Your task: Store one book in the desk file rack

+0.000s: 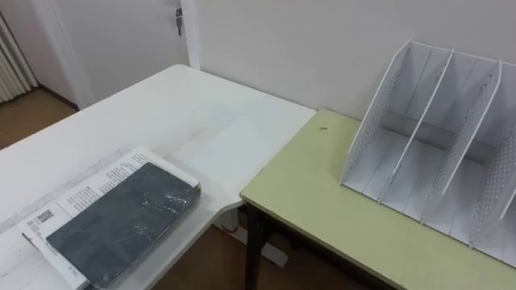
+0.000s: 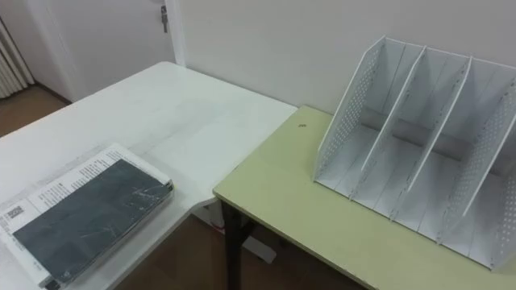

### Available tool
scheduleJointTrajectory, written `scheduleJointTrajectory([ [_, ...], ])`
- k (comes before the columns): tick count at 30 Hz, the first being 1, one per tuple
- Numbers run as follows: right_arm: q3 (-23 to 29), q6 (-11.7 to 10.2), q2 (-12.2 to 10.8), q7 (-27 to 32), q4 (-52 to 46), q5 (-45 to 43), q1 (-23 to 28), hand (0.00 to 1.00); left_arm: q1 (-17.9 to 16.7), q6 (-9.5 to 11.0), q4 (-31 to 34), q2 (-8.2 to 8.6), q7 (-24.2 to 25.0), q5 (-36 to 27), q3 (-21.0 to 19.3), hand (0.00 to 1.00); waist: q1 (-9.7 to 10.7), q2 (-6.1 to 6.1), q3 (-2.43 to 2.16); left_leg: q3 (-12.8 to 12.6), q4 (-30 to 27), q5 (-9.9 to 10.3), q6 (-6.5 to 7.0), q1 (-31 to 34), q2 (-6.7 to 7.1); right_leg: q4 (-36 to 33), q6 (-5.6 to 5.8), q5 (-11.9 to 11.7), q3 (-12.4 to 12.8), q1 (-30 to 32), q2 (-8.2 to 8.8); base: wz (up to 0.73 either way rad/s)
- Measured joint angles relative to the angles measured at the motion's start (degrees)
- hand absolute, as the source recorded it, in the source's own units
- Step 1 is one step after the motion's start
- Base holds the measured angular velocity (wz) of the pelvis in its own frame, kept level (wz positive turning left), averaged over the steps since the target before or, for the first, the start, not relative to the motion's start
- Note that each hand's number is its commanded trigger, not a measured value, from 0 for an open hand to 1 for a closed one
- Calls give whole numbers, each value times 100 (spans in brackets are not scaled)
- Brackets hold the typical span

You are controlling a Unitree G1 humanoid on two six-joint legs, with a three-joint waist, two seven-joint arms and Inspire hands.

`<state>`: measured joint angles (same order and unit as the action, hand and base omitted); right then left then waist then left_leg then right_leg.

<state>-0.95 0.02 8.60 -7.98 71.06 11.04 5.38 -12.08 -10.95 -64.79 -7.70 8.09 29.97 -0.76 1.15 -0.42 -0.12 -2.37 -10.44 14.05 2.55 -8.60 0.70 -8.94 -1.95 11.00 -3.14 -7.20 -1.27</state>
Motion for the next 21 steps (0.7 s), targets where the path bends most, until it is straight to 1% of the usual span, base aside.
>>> scheduleJointTrajectory([
  [7, -3, -7, 5, 29, -47, 7, 26, 0, -23, -15, 1, 1, -1, 61, -3, 0, -6, 10, 1, 23, 10, 0, 0, 2, -2, -32, 0, 0, -11, 18, -4, 0],
  [11, 0, -57, 10, 26, -17, 12, 23, 0, -24, 35, 3, 0, -16, -57, -9, 0, 0, 26, 0, 24, -4, 0, 0, -12, 2, -72, 0, -1, -22, -8, 2, 0],
  [15, 3, -127, 10, 26, 0, 32, 26, 0, -49, 131, 3, 1, -41, -68, -14, 0, -1, 32, 2, 31, -10, 0, 0, -15, 1, -74, 0, 0, -22, -14, 1, 0],
  [21, 5, -137, 10, 25, -2, 34, 24, 0, -72, 163, 2, 1, -69, -108, -14, 0, 2, 32, 2, 45, -9, 0, 0, -18, 1, -74, 0, 0, -29, -13, 3, 0],
])
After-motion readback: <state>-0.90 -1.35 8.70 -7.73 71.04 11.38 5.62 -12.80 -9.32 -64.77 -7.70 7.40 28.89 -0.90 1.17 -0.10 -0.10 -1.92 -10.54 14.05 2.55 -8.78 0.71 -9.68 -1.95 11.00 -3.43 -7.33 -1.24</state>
